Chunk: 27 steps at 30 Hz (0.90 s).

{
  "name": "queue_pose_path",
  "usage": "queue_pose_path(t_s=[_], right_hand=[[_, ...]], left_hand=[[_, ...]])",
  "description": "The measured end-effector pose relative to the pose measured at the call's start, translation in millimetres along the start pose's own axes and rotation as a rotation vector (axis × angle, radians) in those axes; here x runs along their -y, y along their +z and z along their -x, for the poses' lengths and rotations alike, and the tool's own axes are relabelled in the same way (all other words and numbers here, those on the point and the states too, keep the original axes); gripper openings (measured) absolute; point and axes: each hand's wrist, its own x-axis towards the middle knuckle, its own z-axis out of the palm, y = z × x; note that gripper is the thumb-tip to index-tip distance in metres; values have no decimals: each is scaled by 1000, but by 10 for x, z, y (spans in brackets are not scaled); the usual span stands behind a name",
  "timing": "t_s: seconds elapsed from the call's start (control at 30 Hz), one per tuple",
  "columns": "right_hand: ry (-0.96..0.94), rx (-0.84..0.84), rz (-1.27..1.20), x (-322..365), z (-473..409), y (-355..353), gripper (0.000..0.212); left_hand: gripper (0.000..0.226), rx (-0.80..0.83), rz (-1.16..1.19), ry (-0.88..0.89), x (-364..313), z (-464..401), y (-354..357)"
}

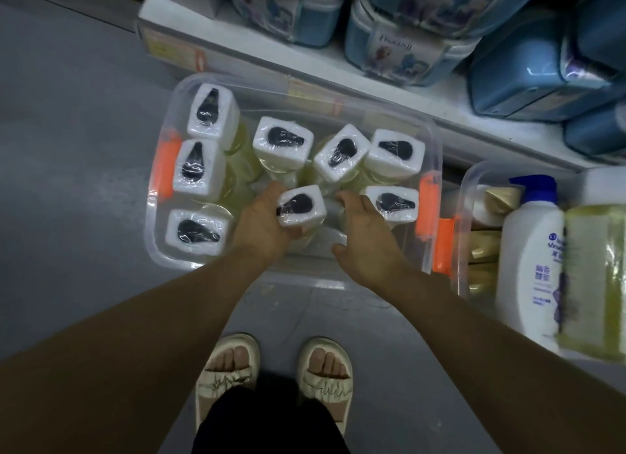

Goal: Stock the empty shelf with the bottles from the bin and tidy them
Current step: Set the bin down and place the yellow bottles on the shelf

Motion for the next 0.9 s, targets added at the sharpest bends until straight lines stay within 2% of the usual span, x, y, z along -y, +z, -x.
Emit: queue_pose_path(t_s=[0.2, 0.33, 0.5, 0.57, 0.63, 0.73, 0.9], right_hand=[[39, -28, -171, -29, -18, -34, 72], [105, -7, -351, 36, 47, -202, 84], [168, 125, -616, 190, 100, -650, 98], [156, 188, -687, 256, 132, -823, 95], [142, 211, -726, 324, 172, -977, 88], [118, 143, -761, 433, 219, -1160, 82], [108, -29, -681, 549, 234, -1234, 81]], left_hand=[[51, -21, 16, 61, -189, -80, -247], [46, 86, 110, 49, -551, -63, -635], [19, 170, 271, 12, -1066, -87, -1077], [17, 200, 294, 7, -1268, -75, -1222], [25, 213, 304, 8, -1442, -60, -1327], [40, 182, 275, 0, -1622, -77, -1389], [40, 128, 310, -28, -1777, -46, -1334]])
